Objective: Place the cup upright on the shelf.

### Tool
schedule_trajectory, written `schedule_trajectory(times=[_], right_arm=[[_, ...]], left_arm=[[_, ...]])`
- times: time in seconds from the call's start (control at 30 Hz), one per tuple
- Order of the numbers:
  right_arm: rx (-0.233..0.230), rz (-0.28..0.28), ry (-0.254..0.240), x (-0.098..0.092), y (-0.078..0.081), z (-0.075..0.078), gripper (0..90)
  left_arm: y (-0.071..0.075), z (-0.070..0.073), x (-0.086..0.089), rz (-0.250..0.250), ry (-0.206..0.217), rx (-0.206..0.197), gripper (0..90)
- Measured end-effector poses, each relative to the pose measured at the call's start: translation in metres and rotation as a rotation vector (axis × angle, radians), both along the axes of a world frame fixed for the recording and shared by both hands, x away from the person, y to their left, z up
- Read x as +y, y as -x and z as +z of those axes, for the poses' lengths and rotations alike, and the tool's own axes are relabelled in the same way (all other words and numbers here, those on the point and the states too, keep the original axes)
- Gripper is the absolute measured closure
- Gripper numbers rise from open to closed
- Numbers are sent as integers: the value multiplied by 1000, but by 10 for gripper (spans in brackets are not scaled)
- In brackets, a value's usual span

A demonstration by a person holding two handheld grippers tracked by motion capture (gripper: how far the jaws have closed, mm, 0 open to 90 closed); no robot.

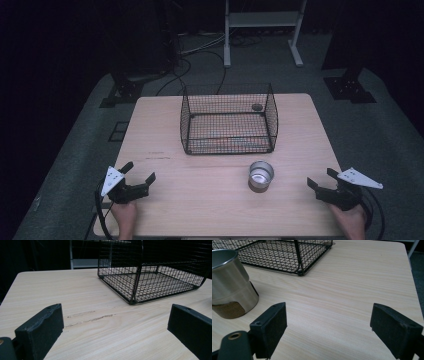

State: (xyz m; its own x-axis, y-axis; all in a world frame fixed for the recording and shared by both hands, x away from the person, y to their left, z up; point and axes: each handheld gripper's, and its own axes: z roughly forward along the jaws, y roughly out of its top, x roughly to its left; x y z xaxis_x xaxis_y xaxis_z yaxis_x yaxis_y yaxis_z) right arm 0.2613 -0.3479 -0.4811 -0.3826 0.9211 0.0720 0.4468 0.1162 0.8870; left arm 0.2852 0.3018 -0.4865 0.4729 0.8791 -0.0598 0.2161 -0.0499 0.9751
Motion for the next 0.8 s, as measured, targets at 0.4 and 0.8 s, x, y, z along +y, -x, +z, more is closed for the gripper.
schedule_trajectory(times=[0.4, 0.8], right_arm=[[-17, 47, 36, 14, 1, 8, 131], [-22, 101, 67, 25, 4, 23, 115]], left_arm=[[0, 0, 0, -6, 2, 0, 0], [1, 0, 0, -7, 1, -2, 0]])
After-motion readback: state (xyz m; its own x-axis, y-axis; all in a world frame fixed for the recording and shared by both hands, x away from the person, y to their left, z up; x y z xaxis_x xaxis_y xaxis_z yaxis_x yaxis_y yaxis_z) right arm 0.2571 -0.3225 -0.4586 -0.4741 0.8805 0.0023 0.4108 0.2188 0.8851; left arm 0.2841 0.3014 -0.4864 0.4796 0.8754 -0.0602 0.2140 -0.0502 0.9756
